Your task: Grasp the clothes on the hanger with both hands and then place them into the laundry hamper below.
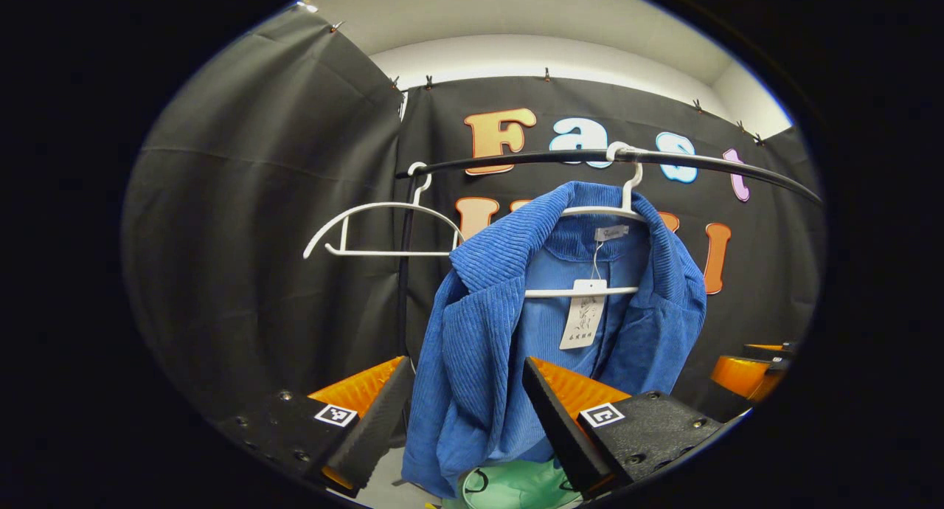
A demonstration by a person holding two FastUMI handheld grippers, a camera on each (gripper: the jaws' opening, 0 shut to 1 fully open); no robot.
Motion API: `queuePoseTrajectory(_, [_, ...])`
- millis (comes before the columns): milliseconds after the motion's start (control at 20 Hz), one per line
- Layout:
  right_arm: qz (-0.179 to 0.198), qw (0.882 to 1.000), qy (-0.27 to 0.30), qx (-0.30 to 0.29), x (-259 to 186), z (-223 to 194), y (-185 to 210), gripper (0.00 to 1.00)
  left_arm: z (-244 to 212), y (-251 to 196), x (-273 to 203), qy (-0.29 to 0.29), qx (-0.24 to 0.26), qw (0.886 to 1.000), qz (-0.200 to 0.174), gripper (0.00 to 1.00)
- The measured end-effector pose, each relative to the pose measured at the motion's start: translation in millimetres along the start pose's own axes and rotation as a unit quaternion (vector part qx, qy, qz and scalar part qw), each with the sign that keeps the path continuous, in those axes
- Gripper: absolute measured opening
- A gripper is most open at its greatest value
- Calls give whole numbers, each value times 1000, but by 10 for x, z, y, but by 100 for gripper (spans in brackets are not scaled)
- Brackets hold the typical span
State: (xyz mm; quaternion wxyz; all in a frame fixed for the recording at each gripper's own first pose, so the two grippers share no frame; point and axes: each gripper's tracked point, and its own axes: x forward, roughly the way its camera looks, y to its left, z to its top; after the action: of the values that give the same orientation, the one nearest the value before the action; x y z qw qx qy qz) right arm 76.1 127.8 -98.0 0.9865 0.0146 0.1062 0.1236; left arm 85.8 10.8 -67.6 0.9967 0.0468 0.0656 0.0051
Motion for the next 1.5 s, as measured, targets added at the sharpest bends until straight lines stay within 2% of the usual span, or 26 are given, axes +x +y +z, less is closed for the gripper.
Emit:
queuePoseTrajectory(50, [2,1000,3,1,76,-19,33,98,-11,-2,29,2,-2,1000,0,95])
queuePoseTrajectory(150, [6,1000,6,4,210,-42,77,98,-33,11,91,7,-4,1000,3,92])
queuePoseTrajectory(200, [7,1000,7,3,275,-48,95,98,-34,14,115,8,-5,1000,5,95])
queuePoseTrajectory(450, [17,1000,6,-5,576,-83,197,98,-70,62,246,15,-6,1000,16,95])
queuePoseTrajectory(500, [19,1000,7,-5,635,-103,203,89,-80,78,272,15,-6,1000,19,95])
queuePoseTrajectory(650, [25,1000,11,-2,841,-143,203,92,-119,105,339,20,-7,999,27,94])
queuePoseTrajectory(700, [31,999,16,3,901,-164,214,86,-125,104,349,21,-9,999,27,93])
queuePoseTrajectory(750, [40,999,20,12,962,-183,224,75,-129,99,363,23,-12,999,27,93])
queuePoseTrajectory(800, [54,998,25,25,989,-190,246,80,-135,102,374,23,-14,999,27,89])
queuePoseTrajectory(850, [70,996,31,42,1013,-201,272,60,-119,100,372,22,-15,999,27,81])
queuePoseTrajectory(900, [84,994,36,60,1036,-193,294,57,-114,102,385,20,-13,999,27,74])
queuePoseTrajectory(950, [95,992,37,76,1059,-172,296,45,-102,91,385,19,-12,999,25,68])
queuePoseTrajectory(1000, [101,990,37,88,1083,-145,276,34,-83,92,384,17,-11,999,25,56])
queuePoseTrajectory(1050, [107,989,40,96,1090,-126,252,27,-63,92,381,16,-10,1000,25,52])
queuePoseTrajectory(1100, [116,987,44,104,1092,-123,249,10,-59,75,384,16,-8,1000,22,43])
queuePoseTrajectory(1300, [136,983,43,117,1065,-82,201,9,-30,51,376,11,1,1000,20,12])
queuePoseTrajectory(1400, [134,984,36,107,1053,-73,191,9,-4,5,336,4,1,1000,14,2])
queuePoseTrajectory(1500, [134,986,31,97,1035,-77,215,9,47,-22,311,1,-2,1000,3,2])
